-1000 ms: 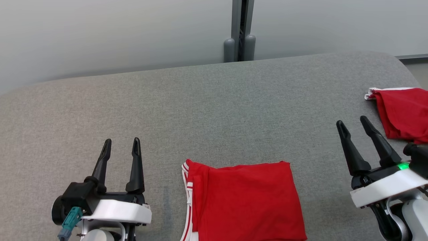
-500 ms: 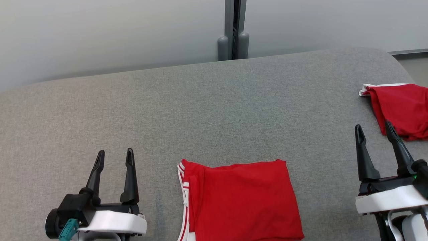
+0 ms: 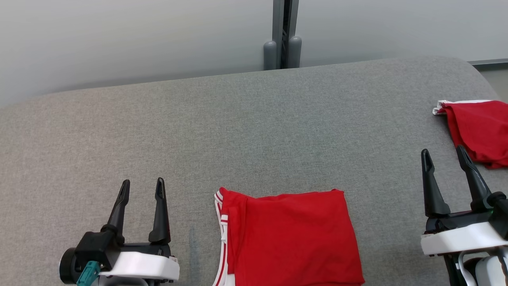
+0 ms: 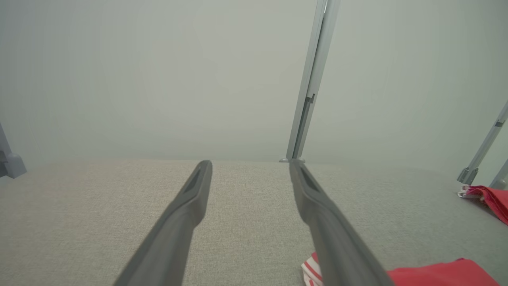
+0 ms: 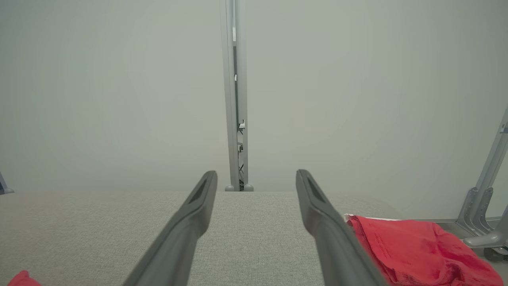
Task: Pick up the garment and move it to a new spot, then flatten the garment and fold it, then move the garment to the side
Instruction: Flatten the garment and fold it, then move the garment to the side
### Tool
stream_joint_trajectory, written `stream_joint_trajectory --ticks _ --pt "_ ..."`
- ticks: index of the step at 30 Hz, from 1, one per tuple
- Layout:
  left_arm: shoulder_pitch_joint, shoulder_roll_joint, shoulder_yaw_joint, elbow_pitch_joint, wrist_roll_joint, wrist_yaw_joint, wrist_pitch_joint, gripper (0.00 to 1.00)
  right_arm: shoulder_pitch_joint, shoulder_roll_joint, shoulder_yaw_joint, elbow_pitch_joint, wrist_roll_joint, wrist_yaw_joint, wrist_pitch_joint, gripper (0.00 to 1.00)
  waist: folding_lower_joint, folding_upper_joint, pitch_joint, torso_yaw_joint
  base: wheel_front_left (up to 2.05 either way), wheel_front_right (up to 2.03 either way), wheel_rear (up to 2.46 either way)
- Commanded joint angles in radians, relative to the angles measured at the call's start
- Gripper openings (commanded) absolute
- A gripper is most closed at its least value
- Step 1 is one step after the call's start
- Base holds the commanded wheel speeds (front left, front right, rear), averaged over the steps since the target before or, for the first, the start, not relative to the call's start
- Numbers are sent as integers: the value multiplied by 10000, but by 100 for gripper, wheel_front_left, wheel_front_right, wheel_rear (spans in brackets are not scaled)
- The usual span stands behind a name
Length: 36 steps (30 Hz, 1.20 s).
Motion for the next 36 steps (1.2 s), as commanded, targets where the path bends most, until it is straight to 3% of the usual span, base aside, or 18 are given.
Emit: stream_joint_trajectory --ticks 1,36 --pt "66 39 -13 -5 37 43 -33 100 63 -17 11 36 -29 -1 -47 100 0 -1 2 10 0 0 0" --pt "-61 41 -28 88 -33 68 -33 100 -27 -90 162 233 83 -3 -50 100 0 -1 3 143 0 0 0"
